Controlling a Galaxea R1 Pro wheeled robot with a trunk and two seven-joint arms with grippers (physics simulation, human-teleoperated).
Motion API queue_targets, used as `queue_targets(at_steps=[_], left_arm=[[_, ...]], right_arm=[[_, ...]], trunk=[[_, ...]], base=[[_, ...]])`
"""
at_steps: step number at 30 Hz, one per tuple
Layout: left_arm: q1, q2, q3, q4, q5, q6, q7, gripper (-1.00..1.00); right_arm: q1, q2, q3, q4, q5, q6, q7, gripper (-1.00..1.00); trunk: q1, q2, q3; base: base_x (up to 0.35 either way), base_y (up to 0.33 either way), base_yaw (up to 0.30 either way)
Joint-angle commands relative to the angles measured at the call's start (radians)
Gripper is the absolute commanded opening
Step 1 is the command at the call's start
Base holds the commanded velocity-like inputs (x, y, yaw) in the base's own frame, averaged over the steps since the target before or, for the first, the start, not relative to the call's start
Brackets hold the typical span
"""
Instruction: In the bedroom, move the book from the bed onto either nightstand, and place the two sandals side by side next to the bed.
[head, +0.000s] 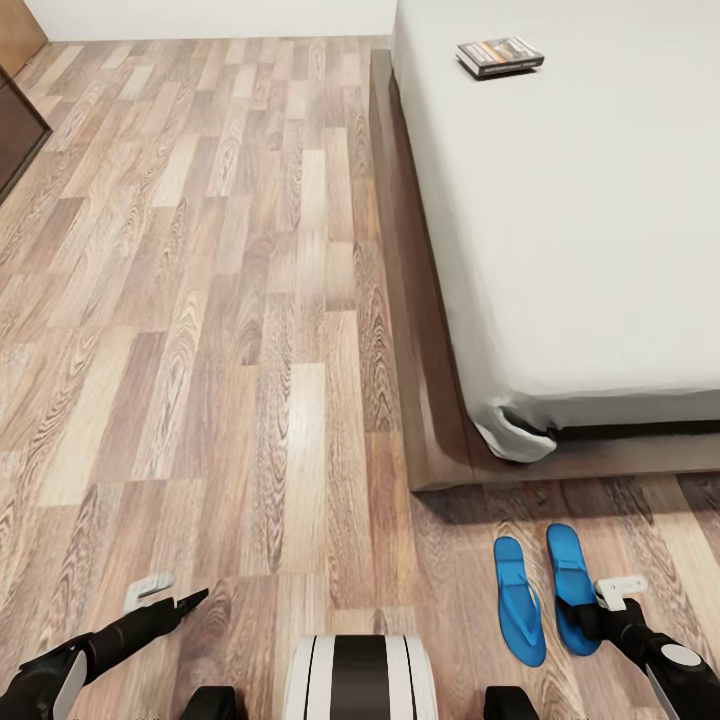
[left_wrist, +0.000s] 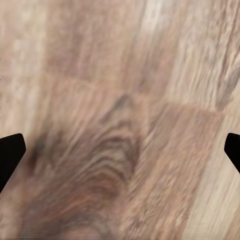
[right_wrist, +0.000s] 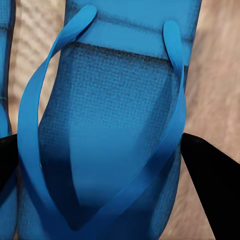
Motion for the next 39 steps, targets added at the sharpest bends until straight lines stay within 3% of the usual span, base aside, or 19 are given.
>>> queue_targets(at_steps=[1, 4, 17, 22, 31, 39], left_arm=[[-0.001, -0.001, 0.007, -0.001, -0.008, 0.008, -0.008, 1.0], [-0.001, -0.001, 0.007, -0.001, -0.008, 0.008, -0.008, 1.0], [-0.001, -0.001, 0.007, -0.001, -0.008, 0.008, -0.008, 1.0], [-0.001, -0.001, 0.007, -0.001, -0.008, 0.008, -0.008, 1.0], [-0.001, -0.001, 0.007, -0.001, -0.008, 0.008, -0.008, 1.0], [-0.001, -0.001, 0.007, -0.001, -0.008, 0.008, -0.008, 1.0]], right_arm=[[-0.001, 0.001, -0.006, -0.001, 0.01, -0.002, 0.008, -1.0], [-0.001, 0.001, -0.006, -0.001, 0.01, -0.002, 0.008, -1.0], [-0.001, 0.001, -0.006, -0.001, 0.01, -0.002, 0.008, -1.0], [-0.001, 0.001, -0.006, -0.001, 0.01, -0.002, 0.008, -1.0], [-0.001, 0.001, -0.006, -0.001, 0.01, -0.002, 0.008, -1.0], [-0.001, 0.001, -0.006, -0.001, 0.01, -0.002, 0.008, -1.0]], trunk=[[0.0, 0.0, -0.004], [0.002, -0.001, -0.016], [0.002, -0.001, -0.016], [0.004, -0.002, -0.035], [0.004, -0.002, -0.035], [0.007, -0.004, -0.059]], base=[[0.0, 0.0, 0.0], [0.0, 0.0, 0.0], [0.0, 0.0, 0.0], [0.0, 0.0, 0.0], [0.0, 0.0, 0.0], [0.0, 0.0, 0.0]])
